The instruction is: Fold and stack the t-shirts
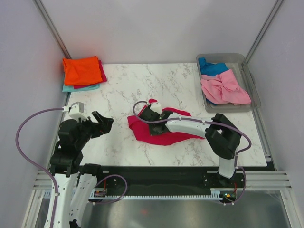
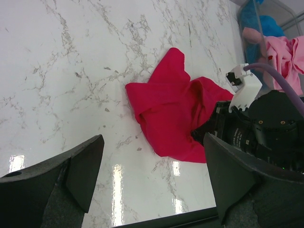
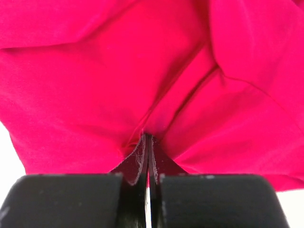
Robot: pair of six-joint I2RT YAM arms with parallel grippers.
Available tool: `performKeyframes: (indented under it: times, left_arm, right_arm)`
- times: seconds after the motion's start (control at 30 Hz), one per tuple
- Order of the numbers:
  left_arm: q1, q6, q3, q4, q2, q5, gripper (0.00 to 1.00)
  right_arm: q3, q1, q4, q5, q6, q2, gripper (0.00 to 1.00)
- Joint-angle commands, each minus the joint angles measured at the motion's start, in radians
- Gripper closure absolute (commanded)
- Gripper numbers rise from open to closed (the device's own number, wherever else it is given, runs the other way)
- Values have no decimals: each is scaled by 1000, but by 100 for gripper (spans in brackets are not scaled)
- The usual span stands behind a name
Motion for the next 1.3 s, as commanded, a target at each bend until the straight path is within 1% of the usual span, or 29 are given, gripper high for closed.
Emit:
performKeyframes:
  times: [0.0,0.03,0.13,0.23,0.43,0.63,0.8,0.97,1.17,1.2,1.27]
  left_arm:
    - [7,38,-7,43,1,11,7]
    - [7,38,-7,43,0,11,7]
    - [7,38,-7,41,-3,8,7]
    - [7,36,-7,41,-6,5,7]
    - [7,38,-8,43,-14,10,7]
    - [7,38,-8,43,-25,14,7]
    - [7,36,-10,43,-38,13,7]
    - [7,36,-10,44,-42,14,6]
    - [7,36,-10,44,-46,16,6]
    - [7,36,-10,44,-45,16,6]
    - [7,36,-10,44,-45,18,6]
  right_arm:
    - [-15,8,-20,58,8,-104,100]
    - [-9,8,-21,58,3,-117,98]
    - [30,17,-41,53,-11,-155,74]
    - [91,49,-104,85,-11,-157,55]
    - [108,95,-127,88,12,-120,46]
    - [111,104,-147,90,34,-65,40]
    - [146,106,-165,122,22,-6,38]
    - [200,101,-196,153,9,64,40]
    - [205,80,-213,174,6,86,52]
    - [202,77,-213,174,6,84,60]
    - [196,72,-213,174,6,80,71]
